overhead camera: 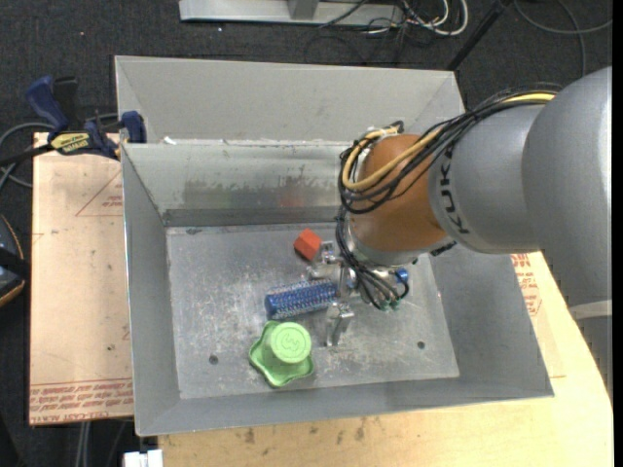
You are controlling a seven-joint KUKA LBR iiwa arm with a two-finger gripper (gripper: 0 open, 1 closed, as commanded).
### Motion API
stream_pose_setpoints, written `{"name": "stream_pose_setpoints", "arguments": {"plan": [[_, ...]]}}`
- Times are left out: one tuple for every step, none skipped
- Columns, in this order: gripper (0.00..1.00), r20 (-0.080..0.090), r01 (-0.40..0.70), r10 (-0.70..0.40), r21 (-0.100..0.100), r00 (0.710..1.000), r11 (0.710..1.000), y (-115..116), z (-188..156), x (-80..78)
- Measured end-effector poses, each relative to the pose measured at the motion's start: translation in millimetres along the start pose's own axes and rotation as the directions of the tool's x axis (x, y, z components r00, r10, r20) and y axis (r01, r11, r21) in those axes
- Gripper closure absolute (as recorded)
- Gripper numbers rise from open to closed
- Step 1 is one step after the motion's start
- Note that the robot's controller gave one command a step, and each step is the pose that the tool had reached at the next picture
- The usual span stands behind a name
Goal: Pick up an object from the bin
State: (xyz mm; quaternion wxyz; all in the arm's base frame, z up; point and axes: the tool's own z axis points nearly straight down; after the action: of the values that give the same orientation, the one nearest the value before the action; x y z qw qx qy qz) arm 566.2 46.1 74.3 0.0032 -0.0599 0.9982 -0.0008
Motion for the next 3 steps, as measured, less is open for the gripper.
{"name": "stream_pose_setpoints", "arguments": {"plan": [[0.0,0.001,-0.037,0.037,-0.002,0.999,0.999,-13,-27,-14.6],[0.0,-0.004,-0.144,0.144,-0.002,0.99,0.99,-21,-25,-16.1],[0.0,-0.004,-0.27,0.27,-0.003,0.963,0.963,-23,-2,-25.4]]}}
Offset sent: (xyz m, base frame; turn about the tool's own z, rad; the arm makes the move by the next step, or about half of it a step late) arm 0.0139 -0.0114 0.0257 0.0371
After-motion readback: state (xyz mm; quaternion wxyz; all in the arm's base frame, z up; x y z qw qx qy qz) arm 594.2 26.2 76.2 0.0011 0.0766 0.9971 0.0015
